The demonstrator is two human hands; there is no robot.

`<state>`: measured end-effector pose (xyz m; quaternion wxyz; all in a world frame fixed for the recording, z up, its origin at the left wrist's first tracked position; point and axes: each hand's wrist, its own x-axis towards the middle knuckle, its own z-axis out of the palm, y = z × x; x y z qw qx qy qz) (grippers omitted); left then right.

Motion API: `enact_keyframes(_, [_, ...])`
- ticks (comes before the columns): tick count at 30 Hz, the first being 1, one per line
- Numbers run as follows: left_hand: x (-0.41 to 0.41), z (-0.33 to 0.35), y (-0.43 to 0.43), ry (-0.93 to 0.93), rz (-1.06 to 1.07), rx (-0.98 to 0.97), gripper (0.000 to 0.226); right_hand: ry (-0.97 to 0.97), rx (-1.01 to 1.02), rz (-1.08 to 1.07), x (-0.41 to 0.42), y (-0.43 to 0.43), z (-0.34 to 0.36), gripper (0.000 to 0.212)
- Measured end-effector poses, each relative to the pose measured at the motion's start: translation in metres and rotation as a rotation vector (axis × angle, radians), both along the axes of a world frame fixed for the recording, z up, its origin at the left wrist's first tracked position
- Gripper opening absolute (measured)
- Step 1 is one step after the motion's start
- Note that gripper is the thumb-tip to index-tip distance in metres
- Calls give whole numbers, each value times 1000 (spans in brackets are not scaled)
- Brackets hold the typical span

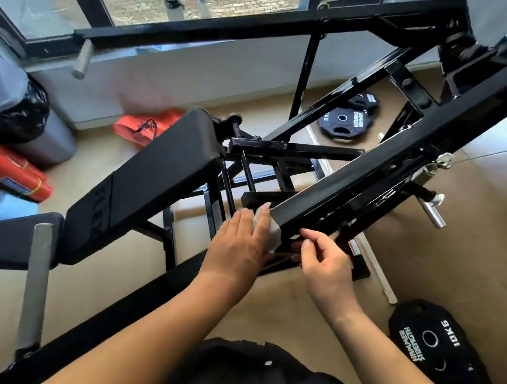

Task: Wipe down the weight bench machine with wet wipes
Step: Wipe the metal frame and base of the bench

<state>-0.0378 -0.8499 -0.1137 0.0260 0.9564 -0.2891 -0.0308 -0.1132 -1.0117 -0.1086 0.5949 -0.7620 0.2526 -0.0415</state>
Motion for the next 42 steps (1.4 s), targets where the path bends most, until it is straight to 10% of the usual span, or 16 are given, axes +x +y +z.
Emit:
enact_keyframes(12, [9, 9, -30, 113, 215, -16, 82, -69, -6, 60, -17, 15, 0, 13])
enact_keyframes(42, [-169, -17, 360, 178, 623, 110, 59, 75, 110, 592, -103, 320, 11, 21])
